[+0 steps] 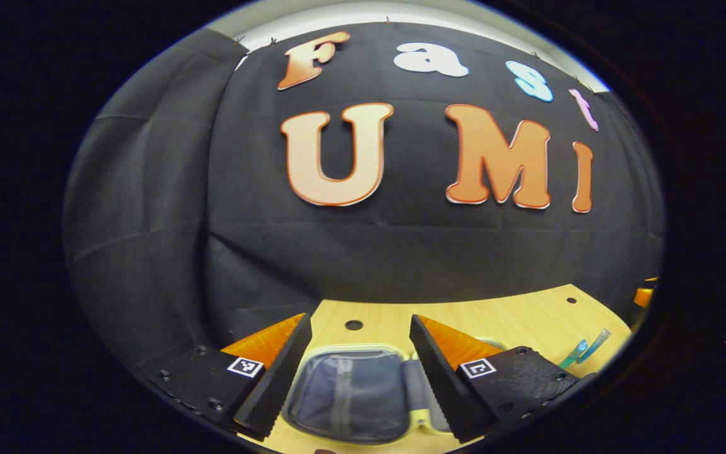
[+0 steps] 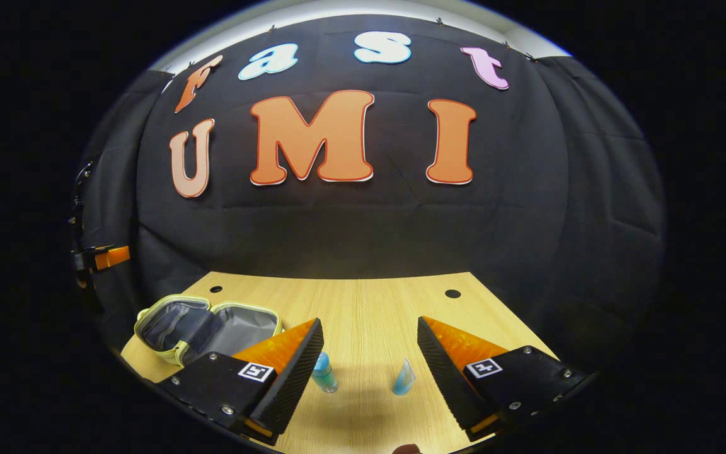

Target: First open the suitcase, pack the skin care products into it, and then close the suitcase.

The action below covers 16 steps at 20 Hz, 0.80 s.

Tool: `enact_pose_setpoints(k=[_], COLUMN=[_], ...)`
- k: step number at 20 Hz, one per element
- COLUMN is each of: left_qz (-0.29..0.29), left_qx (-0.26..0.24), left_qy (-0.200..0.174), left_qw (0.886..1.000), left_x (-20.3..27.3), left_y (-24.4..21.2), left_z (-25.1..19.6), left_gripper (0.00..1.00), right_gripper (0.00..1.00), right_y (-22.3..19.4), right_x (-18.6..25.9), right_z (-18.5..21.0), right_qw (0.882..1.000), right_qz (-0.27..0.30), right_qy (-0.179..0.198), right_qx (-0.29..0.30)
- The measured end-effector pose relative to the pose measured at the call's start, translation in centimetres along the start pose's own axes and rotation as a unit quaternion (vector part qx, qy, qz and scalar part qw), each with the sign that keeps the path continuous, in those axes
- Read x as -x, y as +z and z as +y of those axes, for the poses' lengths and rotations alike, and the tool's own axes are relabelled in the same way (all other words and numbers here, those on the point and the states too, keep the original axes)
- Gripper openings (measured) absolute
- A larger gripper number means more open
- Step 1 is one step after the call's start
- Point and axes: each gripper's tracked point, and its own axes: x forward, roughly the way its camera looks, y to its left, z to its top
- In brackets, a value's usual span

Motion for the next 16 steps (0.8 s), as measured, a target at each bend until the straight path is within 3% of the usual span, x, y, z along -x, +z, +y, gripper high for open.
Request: enact_pose_setpoints(k=[3,8,12,16], left_qz=[0.001,-0.013,-0.005,-0.001], left_qx=[0.003,0.011,-0.008,0.002], left_qy=[-0.015,-0.077,-0.098,-0.15], left_qw=[1.0,0.997,0.995,0.989], left_x=[1.0,2.3,2.1,2.6], left_y=[-0.1,0.5,0.4,-0.7], left_z=[-6.8,-18.8,-24.9,-31.2], left_gripper=[0.97,0.97,0.97,0.97], right_gripper=[0.95,0.95,0.95,0.95], right_y=[0.1,-0.2,-1.4,-2.4], right_x=[-0.7,-1.3,-1.5,-1.5], right_z=[-2.2,-5.9,-7.9,-9.1], right_qw=[1.0,1.0,0.999,0.999], right_qz=[-0.003,-0.001,0.009,0.017], right_qy=[0.009,0.024,0.033,0.036], right_qx=[0.004,0.013,0.018,0.022])
